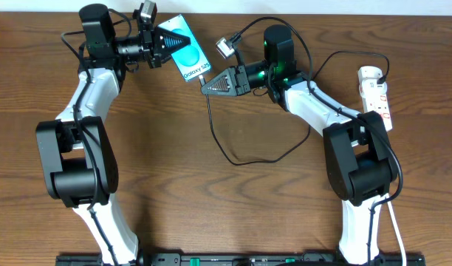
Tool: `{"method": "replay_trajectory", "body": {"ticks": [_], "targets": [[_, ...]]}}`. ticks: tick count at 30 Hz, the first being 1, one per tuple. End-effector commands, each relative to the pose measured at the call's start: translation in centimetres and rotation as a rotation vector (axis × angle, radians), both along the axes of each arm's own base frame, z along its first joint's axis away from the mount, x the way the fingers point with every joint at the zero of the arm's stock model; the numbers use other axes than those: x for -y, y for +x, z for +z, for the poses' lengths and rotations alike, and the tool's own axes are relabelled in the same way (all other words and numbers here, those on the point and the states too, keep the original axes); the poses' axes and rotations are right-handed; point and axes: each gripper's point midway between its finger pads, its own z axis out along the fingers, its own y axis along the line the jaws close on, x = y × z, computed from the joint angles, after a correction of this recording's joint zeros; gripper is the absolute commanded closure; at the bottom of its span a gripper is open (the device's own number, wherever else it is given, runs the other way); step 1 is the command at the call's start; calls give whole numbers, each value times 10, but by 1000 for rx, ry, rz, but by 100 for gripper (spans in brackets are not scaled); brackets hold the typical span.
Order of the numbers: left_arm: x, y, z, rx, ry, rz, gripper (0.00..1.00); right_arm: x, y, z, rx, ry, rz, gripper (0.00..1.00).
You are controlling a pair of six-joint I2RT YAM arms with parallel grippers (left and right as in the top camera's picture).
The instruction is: Plug charger to phone and switch on socket
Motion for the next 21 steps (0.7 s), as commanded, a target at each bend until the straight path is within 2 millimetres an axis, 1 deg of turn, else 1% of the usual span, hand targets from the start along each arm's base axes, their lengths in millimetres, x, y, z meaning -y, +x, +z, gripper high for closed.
{"method": "replay_trajectory", "body": {"ticks": [1,21], "targets": [[-1,-2,13,25,0,-2,93,-3,0,-1,17,2,-5,99],[-1,-2,13,39,2,-4,92,-5,1,-2,18,-1,-13,99]]}}
